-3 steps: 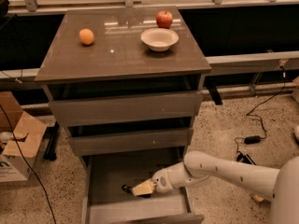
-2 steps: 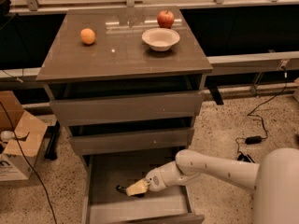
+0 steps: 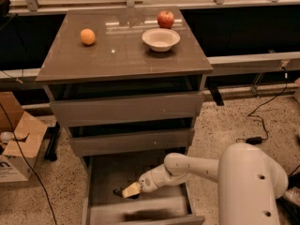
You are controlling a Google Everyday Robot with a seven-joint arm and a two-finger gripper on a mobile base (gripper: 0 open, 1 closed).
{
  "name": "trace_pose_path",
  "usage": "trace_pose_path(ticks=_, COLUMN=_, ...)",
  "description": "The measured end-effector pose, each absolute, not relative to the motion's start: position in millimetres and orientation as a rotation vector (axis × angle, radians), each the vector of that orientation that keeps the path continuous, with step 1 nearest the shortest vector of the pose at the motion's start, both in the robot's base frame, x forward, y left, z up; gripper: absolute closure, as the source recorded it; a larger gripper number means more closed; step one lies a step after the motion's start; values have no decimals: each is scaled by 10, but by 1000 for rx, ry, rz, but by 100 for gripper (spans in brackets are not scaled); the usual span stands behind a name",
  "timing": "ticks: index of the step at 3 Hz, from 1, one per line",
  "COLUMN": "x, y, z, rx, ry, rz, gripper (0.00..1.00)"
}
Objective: Place rxbar chocolate into bottom drawer
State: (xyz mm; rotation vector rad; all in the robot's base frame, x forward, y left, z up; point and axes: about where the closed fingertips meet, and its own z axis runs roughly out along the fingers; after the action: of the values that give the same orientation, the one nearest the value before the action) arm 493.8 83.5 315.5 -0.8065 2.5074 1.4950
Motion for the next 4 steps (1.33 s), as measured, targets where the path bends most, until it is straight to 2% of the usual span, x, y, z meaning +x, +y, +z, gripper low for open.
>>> trace_pose_path(ticks=3, x=5176, y=494, z=1621, rx=-523, ry=2687, rz=1344, gripper=100)
trace_pose_path(ticks=4, x=5242, y=241, z=1451, rx=-457, ry=2723, rz=1233, gripper=81)
